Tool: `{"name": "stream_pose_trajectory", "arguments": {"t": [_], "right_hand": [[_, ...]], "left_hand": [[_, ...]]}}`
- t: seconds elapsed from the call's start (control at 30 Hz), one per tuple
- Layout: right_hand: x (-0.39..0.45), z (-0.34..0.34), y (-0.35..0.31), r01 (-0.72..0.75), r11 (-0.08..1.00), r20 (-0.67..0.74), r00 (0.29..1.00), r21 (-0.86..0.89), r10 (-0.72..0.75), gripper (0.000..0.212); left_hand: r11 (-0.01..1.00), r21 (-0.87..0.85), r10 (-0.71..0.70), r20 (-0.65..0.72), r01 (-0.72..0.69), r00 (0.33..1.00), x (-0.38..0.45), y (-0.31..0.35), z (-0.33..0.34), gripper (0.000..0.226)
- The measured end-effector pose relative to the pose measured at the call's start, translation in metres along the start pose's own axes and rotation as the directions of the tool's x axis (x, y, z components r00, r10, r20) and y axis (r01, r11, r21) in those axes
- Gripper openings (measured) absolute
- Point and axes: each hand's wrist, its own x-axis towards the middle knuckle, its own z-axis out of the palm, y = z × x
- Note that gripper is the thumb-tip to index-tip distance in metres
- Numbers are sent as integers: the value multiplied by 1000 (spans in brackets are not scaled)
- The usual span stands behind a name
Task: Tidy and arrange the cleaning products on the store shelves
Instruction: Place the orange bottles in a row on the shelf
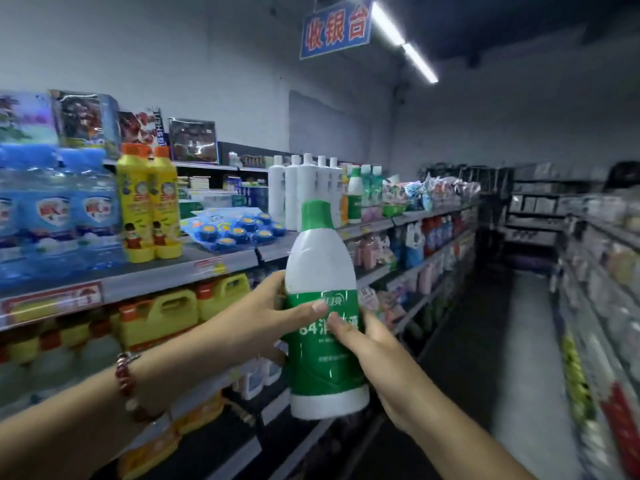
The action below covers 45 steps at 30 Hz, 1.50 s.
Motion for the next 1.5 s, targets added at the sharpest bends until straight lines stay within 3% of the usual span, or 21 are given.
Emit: {"name": "stream_pose_trajectory", "arguments": {"t": [0.07, 0.2, 0.4, 0.6, 0.83, 0.93, 1.07, 1.2, 1.37, 1.5], "right_hand": [[12, -22, 6, -19, 999, 10, 1000, -47, 20, 45], [42, -68, 35, -91, 982, 1, 996, -165, 92, 25], [133, -133, 59, -164, 951, -14, 986, -263, 166, 26], [300, -192, 44, -149, 918, 12, 986, -369, 165, 7], [424, -289, 46, -18, 852, 0, 1000, -523, 21, 53], [475, -328, 32, 70, 829, 43, 998, -555, -55, 54], [567, -352, 6, 245, 794, 126, 969, -556, -211, 50], [665, -343, -24, 411, 741, 256, 911, -530, -323, 59], [765, -313, -42, 478, 732, 313, 877, -485, -366, 67], [803, -290, -29, 497, 744, 313, 866, -446, -391, 66]], "left_hand": [[999, -32, -15, 5, 15, 1000, 26, -7, 16, 62], [997, -23, -75, 0, 75, 997, 77, -37, 48, 43], [996, -72, -61, -46, 57, 997, 182, -74, 70, 27], [992, -126, -15, -176, -7, 984, 341, -99, 57, 42], [989, 75, 143, -274, -127, 951, 497, -92, 44, 64], [987, 105, 152, -340, -123, 928, 541, -91, 40, 67], [974, 196, 195, -468, -114, 862, 579, -89, 32, 83], [977, 202, 174, -587, -66, 790, 605, -76, 30, 82], [974, 223, 189, -749, -27, 635, 625, -59, 41, 58], [970, 240, 192, -823, 22, 535, 623, -60, 50, 63]]}}
